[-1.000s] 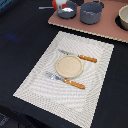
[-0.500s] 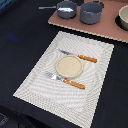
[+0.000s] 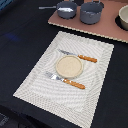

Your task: Place the pan onto the stove and place the fish and sausage into the pan.

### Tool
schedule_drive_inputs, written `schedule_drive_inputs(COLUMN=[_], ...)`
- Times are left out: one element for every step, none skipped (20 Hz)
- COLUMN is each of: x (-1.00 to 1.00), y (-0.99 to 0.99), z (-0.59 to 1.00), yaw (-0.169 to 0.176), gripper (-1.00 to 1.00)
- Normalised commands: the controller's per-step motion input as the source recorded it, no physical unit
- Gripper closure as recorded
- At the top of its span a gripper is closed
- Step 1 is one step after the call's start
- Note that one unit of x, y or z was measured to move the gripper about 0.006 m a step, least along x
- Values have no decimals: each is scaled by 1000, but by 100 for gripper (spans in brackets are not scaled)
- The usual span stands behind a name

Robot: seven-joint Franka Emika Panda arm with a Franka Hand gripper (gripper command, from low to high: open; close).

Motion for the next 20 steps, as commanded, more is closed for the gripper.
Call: schedule_drive_inputs(x=[0, 0, 0, 0, 0, -29, -83, -111, -109, -143, -91, -83, -71, -71, -177, -217, -234, -266, -237, -243], y=[411, 414, 374, 371, 320, 300, 277, 246, 257, 206, 260, 311, 306, 269, 223, 214, 203, 171, 171, 160], z=[-443, -420, -429, -320, -286, -231, -206, -157, -74, 3, 291, 529, 520, 443, 334, 200, 129, 69, 69, 46], yaw=[0, 0, 0, 0, 0, 0, 0, 9, 11, 6, 0, 0, 0, 0, 0, 0, 0, 0, 0, 0], gripper=[100, 100, 100, 100, 100, 100, 100, 100, 100, 100, 100, -100, -100, -100, -100, -100, -100, -100, -100, -100])
